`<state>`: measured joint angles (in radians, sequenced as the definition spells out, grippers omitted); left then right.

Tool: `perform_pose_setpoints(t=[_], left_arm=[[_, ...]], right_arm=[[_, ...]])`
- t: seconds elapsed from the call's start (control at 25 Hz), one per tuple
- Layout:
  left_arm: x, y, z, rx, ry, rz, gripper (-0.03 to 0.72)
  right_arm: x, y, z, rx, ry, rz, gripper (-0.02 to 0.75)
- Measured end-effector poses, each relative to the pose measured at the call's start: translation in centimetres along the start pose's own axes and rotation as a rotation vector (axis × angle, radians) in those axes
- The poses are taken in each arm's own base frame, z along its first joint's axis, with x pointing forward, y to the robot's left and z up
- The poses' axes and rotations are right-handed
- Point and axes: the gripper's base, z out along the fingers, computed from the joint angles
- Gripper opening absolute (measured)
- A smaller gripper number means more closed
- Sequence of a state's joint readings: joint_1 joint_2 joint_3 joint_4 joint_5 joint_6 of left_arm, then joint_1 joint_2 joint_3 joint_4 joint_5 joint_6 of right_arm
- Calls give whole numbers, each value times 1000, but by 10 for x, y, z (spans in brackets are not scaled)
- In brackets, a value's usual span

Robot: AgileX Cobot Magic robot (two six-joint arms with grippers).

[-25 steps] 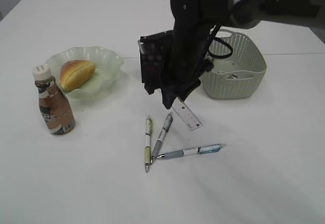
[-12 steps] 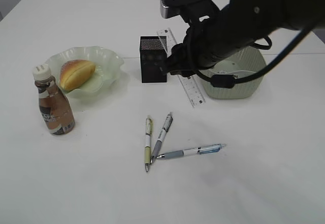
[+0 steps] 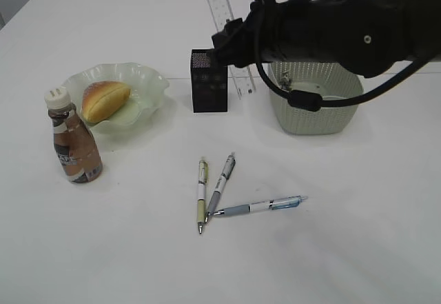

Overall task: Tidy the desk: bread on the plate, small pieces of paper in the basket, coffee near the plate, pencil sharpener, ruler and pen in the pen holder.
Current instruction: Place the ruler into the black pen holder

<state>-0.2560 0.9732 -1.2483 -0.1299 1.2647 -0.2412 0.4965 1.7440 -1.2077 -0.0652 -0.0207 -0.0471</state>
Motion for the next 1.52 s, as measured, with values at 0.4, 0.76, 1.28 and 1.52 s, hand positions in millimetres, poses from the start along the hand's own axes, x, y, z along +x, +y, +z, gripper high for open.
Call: perform_pose_setpoints(t=[0.4,0.76,1.28,1.52], left_arm=[[0,0,0,2,1,-1,426],[0,0,0,0,0,0,426],[0,0,0,-3,-1,1,426],[0,0,0,-3,-1,1,426]], right_arm=[[-16,-7,19,39,-427,-21,276],[-5,-37,64,121,-465,19,276],[0,-53,126,161,-458,75,276],[14,-59,140,172,-423,89,276]])
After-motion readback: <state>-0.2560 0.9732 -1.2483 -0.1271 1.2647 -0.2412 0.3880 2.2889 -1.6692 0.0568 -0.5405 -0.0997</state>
